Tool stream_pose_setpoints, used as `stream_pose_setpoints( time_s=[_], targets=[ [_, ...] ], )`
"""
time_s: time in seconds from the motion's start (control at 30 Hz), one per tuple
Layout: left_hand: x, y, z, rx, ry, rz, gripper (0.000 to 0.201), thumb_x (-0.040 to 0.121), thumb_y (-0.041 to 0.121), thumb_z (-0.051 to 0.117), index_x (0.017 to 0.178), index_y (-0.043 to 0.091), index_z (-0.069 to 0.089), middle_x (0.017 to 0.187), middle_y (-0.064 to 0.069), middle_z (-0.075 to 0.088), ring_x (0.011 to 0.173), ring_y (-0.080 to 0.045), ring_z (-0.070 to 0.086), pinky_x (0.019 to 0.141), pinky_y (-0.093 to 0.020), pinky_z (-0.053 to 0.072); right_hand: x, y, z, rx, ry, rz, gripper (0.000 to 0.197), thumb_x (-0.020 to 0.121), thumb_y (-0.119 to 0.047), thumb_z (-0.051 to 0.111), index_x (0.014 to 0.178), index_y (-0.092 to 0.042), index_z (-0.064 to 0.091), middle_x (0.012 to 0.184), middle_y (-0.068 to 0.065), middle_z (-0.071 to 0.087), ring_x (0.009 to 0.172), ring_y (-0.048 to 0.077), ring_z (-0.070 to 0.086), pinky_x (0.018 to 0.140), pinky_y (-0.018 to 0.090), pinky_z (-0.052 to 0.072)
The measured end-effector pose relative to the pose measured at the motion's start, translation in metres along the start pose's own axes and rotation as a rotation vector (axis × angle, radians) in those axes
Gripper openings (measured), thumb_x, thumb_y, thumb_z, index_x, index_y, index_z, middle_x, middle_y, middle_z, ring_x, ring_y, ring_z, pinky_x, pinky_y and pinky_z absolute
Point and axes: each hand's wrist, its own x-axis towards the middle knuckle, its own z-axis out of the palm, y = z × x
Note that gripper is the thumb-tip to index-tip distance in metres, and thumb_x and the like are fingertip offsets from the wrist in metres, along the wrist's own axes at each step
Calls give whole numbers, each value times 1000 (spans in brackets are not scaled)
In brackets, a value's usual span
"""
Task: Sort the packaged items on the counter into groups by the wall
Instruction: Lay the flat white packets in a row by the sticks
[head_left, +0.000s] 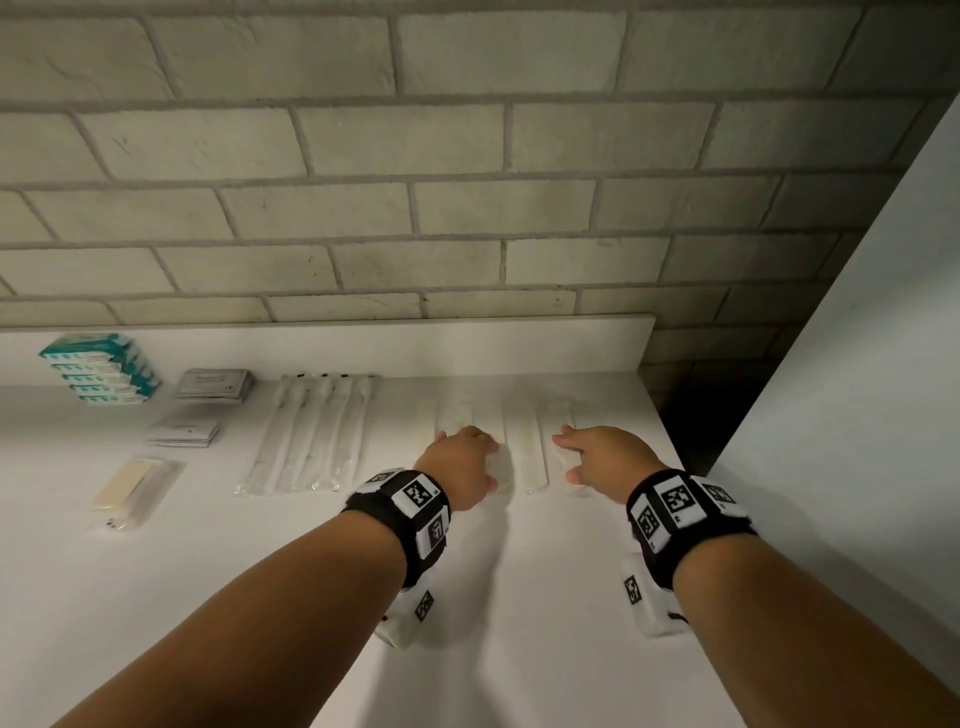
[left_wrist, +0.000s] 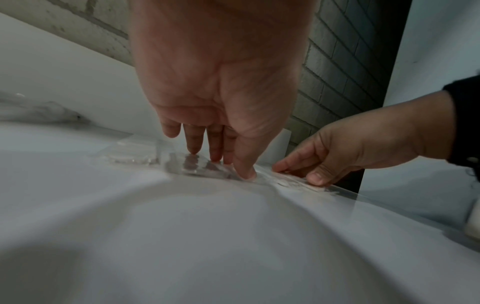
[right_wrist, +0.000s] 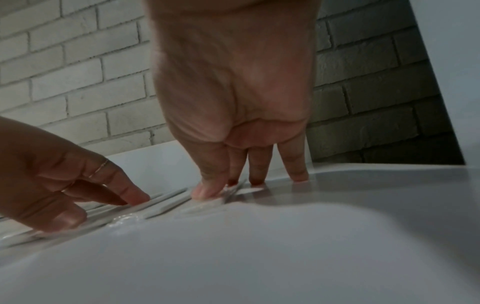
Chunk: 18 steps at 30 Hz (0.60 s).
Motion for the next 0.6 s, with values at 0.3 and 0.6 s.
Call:
stream_pose_setpoints(
  time_s=[0.3,0.6],
  targets=[
    [0,7,-5,-89,143,11,47,87,29,64,132,20,54,147,2,39,134,-17,41,119,-38,20,2,29,-1,122,47,12,63,84,-23,72,142,-26,48,154,-9,36,137,14,41,115,31,30],
    [11,47,8,125,20,41,52,90,37,58,138,22,48,142,-2,46,133,-19,41,118,-41,9,2,23,-5,-9,33,9,63,84,-26,71,142,-25,47,155,-9,32,138,16,40,114,32,31]
  ],
)
